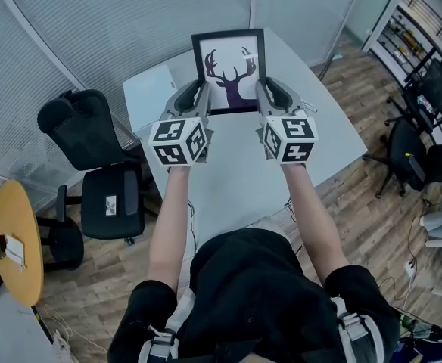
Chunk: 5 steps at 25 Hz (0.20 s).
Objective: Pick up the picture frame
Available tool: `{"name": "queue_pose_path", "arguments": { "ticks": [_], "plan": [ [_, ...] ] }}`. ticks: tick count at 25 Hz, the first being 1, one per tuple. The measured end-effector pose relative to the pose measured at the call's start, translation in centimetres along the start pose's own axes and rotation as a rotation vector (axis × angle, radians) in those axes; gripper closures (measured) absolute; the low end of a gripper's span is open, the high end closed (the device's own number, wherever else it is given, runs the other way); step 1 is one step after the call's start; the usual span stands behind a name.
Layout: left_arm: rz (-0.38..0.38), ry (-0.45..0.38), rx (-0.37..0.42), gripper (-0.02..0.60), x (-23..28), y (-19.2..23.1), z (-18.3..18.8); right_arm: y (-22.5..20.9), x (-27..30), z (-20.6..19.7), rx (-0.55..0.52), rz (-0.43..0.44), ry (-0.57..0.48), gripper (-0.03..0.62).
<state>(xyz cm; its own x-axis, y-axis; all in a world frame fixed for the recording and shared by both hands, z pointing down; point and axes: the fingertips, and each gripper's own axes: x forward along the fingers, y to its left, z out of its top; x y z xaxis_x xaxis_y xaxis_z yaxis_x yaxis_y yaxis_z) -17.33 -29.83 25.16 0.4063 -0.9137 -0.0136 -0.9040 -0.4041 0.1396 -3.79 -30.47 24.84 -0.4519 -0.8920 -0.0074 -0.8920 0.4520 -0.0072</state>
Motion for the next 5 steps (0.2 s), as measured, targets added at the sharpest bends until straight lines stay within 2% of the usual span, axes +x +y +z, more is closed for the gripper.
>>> {"name": "queue_pose_path", "arguments": {
  "ticks": [5],
  "plan": [
    [-0.008, 0.014, 0.001, 0.492, 0.46, -0.13, -0.78, -0.55, 0.11, -0.85, 0.006, -0.001, 0.011, 0.508]
  ]
}}
